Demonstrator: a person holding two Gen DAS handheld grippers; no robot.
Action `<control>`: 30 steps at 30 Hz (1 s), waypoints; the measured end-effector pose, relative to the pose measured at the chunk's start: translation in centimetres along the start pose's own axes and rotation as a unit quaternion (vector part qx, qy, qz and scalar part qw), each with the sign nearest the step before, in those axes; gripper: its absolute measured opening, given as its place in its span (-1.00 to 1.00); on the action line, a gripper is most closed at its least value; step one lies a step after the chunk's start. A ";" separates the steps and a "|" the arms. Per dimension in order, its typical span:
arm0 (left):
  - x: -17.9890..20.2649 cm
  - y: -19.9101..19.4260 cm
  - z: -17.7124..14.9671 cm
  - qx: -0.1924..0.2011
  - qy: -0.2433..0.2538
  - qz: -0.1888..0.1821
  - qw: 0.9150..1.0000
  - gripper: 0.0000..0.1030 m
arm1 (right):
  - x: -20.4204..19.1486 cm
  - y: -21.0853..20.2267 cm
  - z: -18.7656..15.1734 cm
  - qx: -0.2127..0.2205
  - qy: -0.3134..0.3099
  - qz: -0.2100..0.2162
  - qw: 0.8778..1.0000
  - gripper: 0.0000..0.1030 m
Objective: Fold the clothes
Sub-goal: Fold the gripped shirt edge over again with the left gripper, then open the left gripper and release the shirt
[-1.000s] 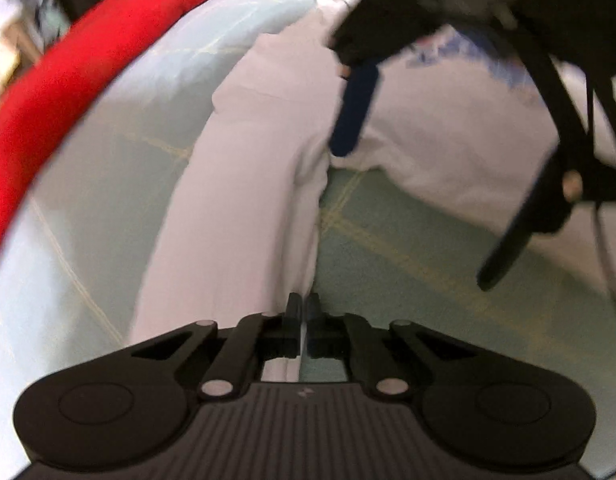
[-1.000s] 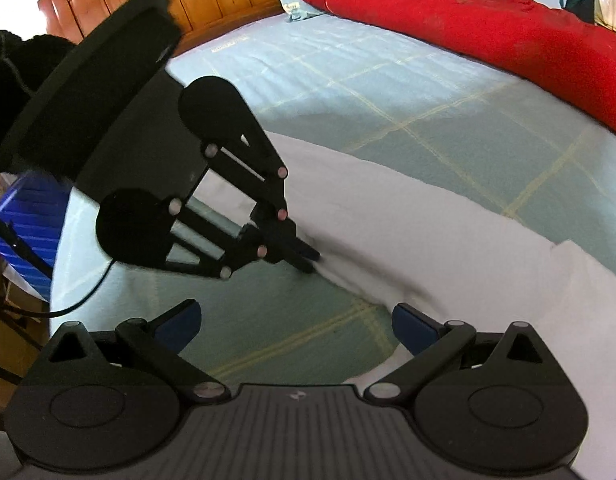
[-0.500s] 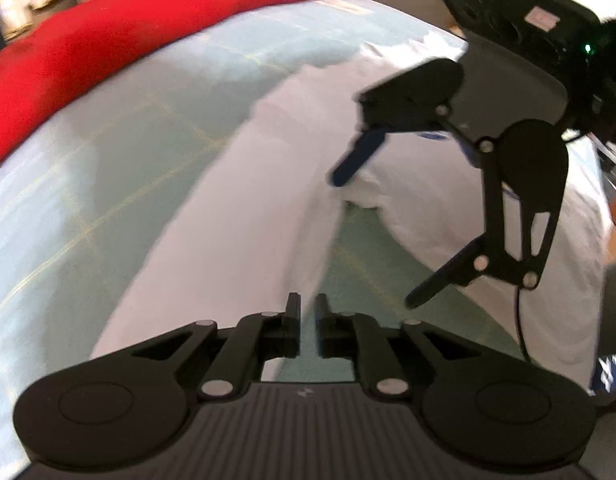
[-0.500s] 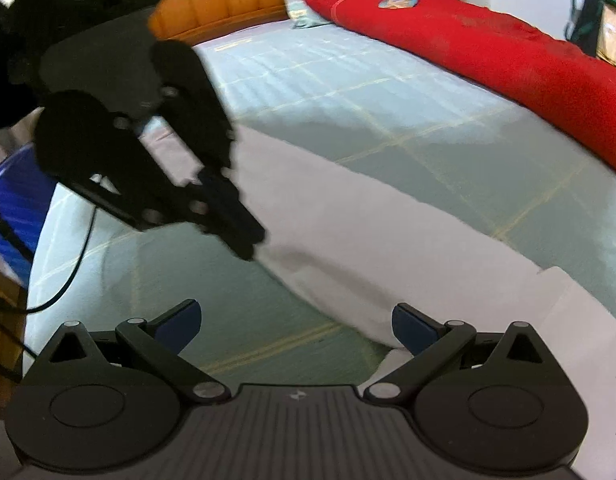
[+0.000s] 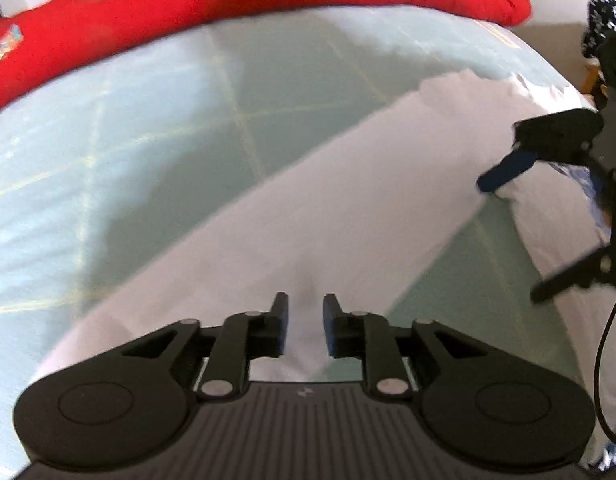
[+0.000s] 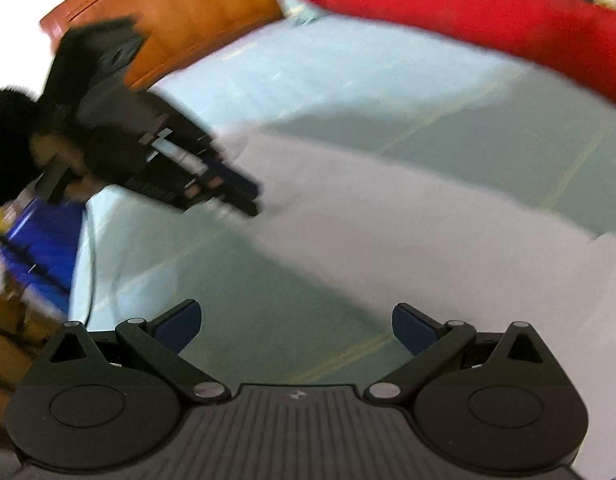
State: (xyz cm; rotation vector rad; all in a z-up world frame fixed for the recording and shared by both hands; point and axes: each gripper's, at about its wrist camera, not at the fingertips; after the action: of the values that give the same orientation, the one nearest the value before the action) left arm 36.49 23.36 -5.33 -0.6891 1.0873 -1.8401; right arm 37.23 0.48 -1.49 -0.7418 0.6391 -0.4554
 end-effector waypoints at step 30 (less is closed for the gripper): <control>-10.6 -5.0 -9.2 0.014 -0.144 0.076 0.986 -0.26 | -1.8 5.5 3.6 0.017 0.036 -0.091 0.995 1.00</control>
State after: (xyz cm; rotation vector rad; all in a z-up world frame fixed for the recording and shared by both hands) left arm 32.28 37.59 -5.51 -0.8054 0.8968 -1.5659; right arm 39.25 6.89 -2.83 -0.7575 0.6315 -0.6604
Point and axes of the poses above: each gripper's, at about its wrist camera, not at the fingertips, and y roughly the way its jaws point, x to its right, z to its top, and after that the axes turned 4 degrees about y, right-handed
